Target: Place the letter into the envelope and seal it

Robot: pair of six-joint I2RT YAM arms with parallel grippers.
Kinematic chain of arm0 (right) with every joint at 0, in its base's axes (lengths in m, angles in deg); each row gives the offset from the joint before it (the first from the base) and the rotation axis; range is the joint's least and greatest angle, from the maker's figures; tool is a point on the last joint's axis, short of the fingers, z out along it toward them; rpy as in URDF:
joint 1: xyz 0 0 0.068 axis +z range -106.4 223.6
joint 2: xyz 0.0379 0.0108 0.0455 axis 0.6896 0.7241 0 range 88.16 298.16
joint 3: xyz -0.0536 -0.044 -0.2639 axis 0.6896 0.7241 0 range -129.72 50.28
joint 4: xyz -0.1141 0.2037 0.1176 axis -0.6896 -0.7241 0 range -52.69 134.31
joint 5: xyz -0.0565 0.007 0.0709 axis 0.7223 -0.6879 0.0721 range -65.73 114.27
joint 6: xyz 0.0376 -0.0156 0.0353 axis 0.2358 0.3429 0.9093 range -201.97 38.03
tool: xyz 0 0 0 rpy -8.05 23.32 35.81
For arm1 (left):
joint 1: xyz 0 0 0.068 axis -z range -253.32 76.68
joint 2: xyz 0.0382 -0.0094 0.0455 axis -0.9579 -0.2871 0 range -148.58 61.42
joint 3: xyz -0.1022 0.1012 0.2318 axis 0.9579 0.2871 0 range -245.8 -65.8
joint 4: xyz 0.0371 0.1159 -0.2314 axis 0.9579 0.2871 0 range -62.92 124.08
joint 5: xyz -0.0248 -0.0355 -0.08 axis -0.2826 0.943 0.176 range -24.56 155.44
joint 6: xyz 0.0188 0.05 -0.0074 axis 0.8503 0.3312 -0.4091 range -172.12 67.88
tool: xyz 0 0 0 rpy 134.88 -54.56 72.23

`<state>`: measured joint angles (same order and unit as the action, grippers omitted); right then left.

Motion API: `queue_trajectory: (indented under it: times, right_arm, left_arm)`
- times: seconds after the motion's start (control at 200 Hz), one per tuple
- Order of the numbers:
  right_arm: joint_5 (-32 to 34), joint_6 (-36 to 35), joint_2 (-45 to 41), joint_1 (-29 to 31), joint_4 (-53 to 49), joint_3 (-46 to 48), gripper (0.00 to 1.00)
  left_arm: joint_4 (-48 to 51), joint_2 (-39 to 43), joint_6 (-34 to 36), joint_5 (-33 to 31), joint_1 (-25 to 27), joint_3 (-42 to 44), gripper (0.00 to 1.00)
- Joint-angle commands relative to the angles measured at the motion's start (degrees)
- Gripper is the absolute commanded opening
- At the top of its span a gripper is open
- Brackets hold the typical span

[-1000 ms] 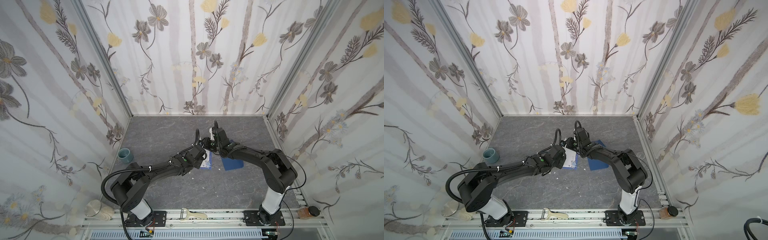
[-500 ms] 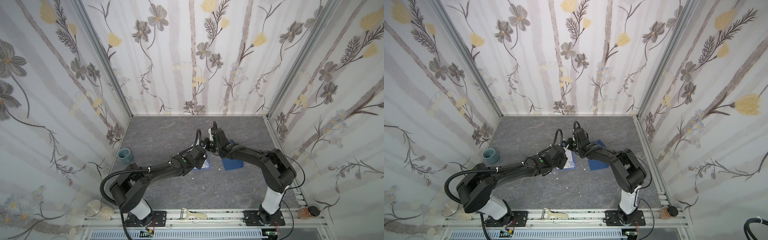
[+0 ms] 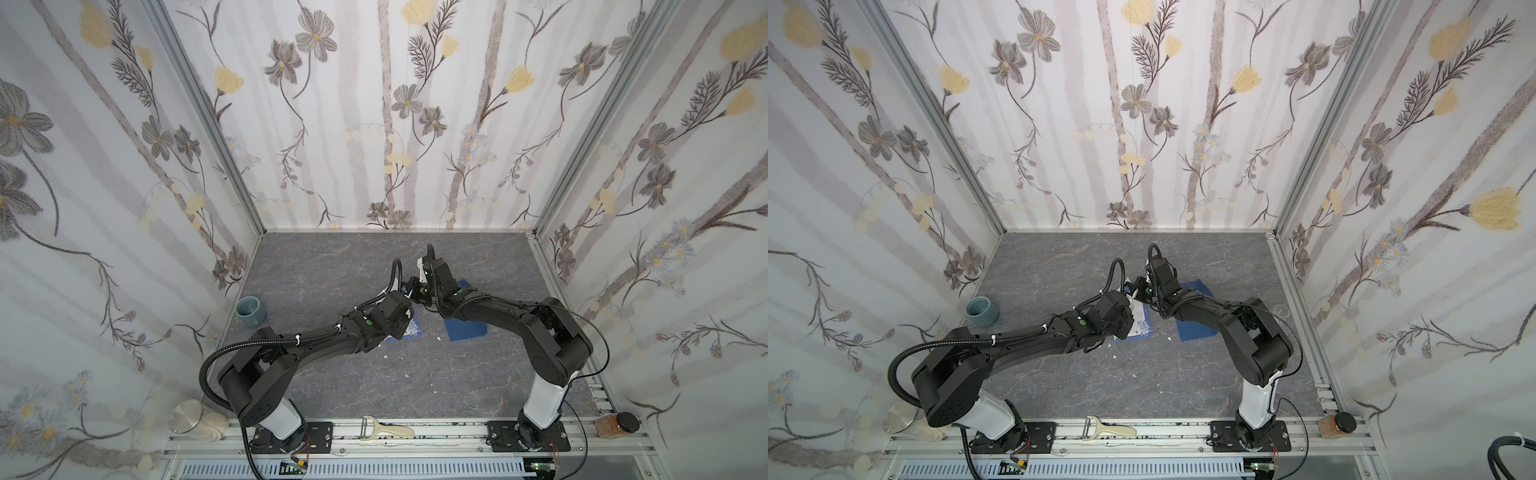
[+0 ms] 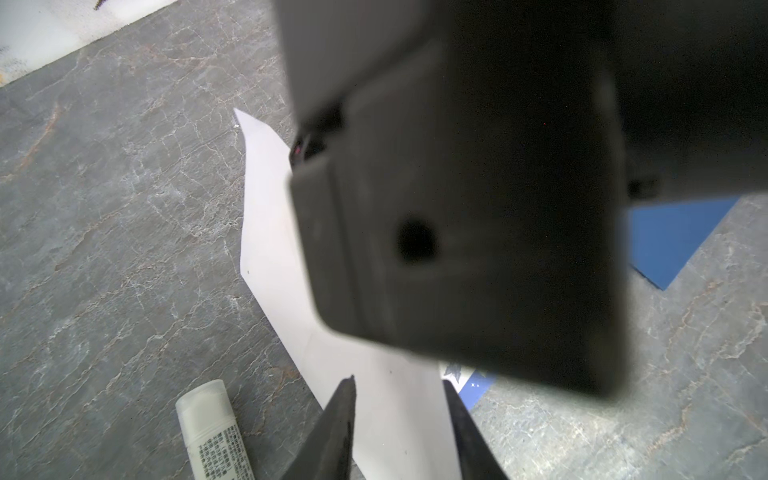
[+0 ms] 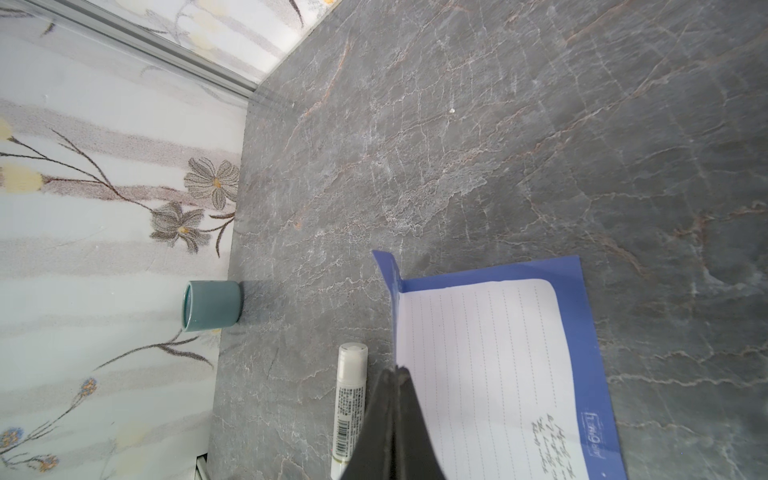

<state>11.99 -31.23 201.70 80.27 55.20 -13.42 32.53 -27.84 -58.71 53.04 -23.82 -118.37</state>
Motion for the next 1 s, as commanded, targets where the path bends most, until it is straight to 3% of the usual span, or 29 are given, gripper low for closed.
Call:
queue_trajectory:
  times: [0.0,0.225,0.57,0.839,0.994]
  right_arm:
    - [-0.46,0.76,-0.77,-0.09,2.83,0.40,0.00]
    - [-0.32,1.03,-1.30,-0.10,3.69,1.47,0.00]
    - [-0.32,0.78,-3.09,-0.36,4.16,3.88,0.00]
    - [-0.56,-0.42,-6.79,-0.88,4.20,8.45,0.00]
    - [-0.42,-2.26,-9.43,-0.99,2.63,11.29,0.00]
  left_arm:
    - [-1.10,1.87,-2.08,1.48,-0.42,0.32,0.42]
    - [-1.06,7.07,-5.19,4.08,-2.86,2.15,0.46]
    - [-1.87,15.33,-13.36,15.18,-13.07,5.99,0.50]
    - [-3.15,6.62,-20.51,23.16,-14.31,5.27,0.47]
    - [-5.49,1.07,-23.42,23.41,-13.48,4.59,0.45]
